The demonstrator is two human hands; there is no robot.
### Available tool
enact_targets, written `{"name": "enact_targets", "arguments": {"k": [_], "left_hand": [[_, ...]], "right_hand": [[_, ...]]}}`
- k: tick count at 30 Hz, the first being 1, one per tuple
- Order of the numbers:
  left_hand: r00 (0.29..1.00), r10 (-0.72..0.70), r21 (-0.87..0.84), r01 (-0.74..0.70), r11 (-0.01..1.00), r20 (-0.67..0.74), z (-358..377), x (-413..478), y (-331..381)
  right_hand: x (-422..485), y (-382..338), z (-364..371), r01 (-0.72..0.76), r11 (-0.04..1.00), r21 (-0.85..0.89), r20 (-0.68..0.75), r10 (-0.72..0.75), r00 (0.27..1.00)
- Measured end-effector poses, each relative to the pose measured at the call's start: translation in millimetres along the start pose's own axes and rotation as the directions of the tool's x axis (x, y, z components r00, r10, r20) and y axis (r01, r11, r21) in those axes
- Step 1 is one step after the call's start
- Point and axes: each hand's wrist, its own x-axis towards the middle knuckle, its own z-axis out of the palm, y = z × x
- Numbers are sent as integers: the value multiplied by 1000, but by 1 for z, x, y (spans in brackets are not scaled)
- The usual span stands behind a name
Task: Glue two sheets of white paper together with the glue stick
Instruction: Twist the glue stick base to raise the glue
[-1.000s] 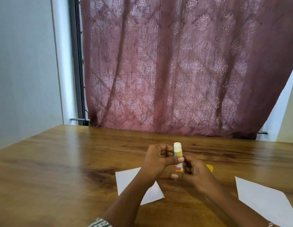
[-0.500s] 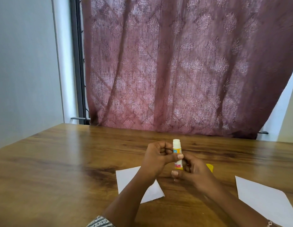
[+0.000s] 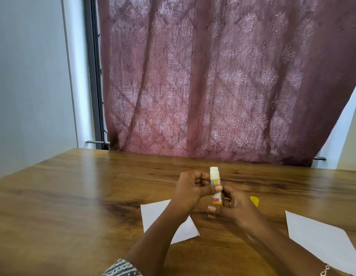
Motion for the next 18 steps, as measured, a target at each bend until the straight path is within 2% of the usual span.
{"name": "enact_targets", "arguments": {"k": [4,8,11,13,18], "left_hand": [[999,9,11,-9,1000,36,1,0,0],[996,15,-53,-10,999,91,-2,-1,3],[996,11,-64,-5,998,84,-2,-2,4],[998,-4,-73,8,997,64,-1,-2,4],[999,19,-41,-18,999,32,-2,0,2]], "right_hand": [[1,-2,-4,-9,999,48,-10,9,1000],[0,-5,-10,-82,972,222,71,68,995],[-2,-6,-10,-105,955,278,115,76,990],[-3,-5,-6,-95,965,246,109,70,992],[1,0,-1,-31,999,40,-47,33,998]]}}
